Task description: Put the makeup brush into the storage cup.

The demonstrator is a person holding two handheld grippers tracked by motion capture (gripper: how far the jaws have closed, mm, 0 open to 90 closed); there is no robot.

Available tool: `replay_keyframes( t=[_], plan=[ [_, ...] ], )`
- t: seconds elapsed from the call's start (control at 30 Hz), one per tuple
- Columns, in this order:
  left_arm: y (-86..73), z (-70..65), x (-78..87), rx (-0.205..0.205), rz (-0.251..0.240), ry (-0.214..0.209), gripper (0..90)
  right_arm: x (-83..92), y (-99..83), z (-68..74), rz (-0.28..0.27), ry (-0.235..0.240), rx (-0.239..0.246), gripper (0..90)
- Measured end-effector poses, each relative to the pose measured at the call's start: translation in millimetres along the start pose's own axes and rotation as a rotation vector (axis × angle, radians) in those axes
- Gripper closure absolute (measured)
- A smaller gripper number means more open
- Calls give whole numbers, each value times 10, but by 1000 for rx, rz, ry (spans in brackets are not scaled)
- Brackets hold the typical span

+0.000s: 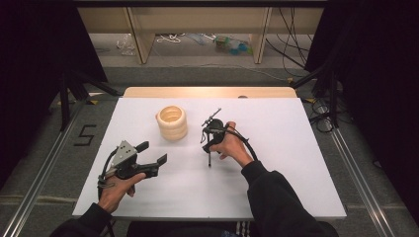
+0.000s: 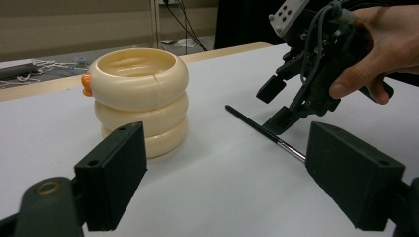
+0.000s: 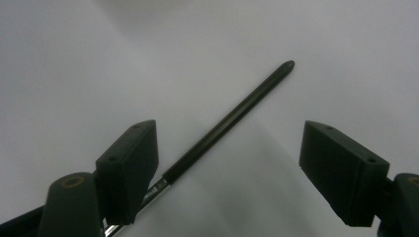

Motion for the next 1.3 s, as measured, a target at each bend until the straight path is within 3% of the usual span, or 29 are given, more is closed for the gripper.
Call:
replay_keyframes(
  t=[0.5,0.87,1.3],
  plan=[
    [1,1,-5,2,1,2,159,-44,-13,3,49,10,-20,264],
    [-1,-2,-4,11,1,2,159,-82,-5,70,85,16,0,279],
    [2,2,-2,9,-1,2,159,-105,-23,87,128,27,-8,351]
  ],
)
Point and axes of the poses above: each handheld gripper's, and its own axes: x roughly backward along the jaws, y roughly out of its top, z roughly to its left, the point moved 6 cm from there along -x, roughly forward along the jaws, and after that the axes turned 5 degrees about -z, right-handed, at the moved point
